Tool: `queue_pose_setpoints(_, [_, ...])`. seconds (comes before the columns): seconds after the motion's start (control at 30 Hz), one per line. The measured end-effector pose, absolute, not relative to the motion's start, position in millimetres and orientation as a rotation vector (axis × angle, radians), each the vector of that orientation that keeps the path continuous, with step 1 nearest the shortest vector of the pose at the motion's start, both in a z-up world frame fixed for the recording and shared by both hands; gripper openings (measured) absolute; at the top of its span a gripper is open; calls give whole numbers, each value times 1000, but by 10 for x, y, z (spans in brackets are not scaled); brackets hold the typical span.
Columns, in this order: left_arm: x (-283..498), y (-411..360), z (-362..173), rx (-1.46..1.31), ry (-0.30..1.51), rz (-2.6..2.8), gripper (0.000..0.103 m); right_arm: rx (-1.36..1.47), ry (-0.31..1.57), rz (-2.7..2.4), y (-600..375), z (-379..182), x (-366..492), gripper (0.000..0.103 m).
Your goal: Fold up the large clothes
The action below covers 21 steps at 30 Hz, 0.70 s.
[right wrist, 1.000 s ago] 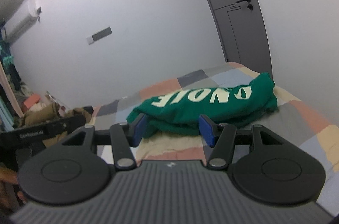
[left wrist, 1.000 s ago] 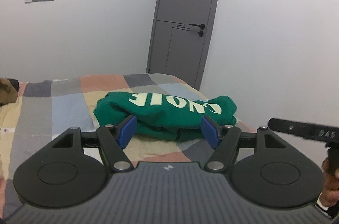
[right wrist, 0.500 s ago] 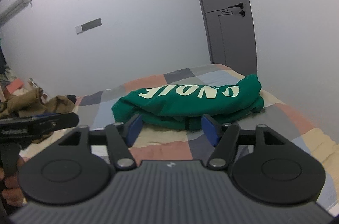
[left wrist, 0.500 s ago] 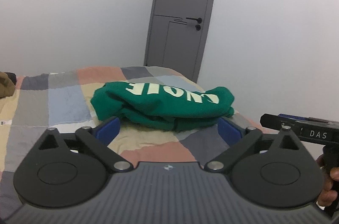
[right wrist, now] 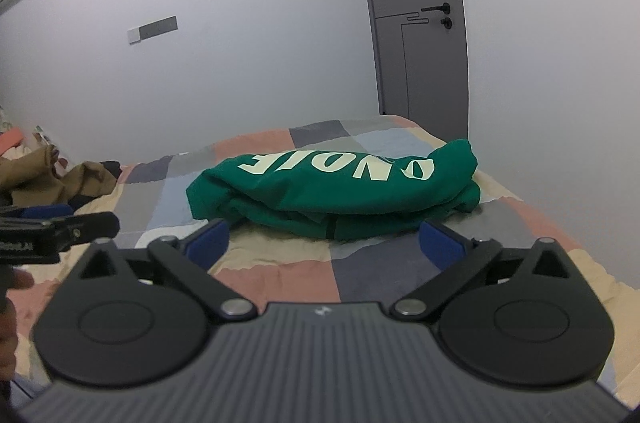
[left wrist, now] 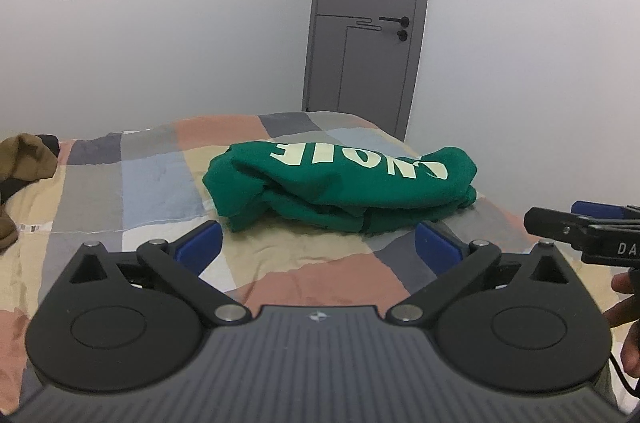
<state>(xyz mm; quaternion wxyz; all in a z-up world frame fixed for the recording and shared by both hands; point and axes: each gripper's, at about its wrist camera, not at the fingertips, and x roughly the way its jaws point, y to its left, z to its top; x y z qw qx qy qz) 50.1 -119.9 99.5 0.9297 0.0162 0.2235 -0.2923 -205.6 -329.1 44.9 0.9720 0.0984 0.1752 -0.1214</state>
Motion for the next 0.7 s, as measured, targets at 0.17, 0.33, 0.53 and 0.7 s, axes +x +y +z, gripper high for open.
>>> queue_pose_setpoints(0.17, [467, -1221, 984, 47, 461, -597, 103, 199, 362, -250, -3284, 447, -2066, 103])
queue_pose_setpoints(0.33, [436, -1227, 984, 45, 460, -606, 103, 196, 364, -248, -3273, 466, -2086, 103])
queue_pose_setpoints(0.53, [398, -1233, 985, 40, 458, -607, 103, 188, 366, -253, -3248, 476, -2111, 103])
queue_pose_setpoints(0.7, [365, -1241, 987, 39, 457, -606, 103, 189, 372, -247, -3240, 482, -2114, 103])
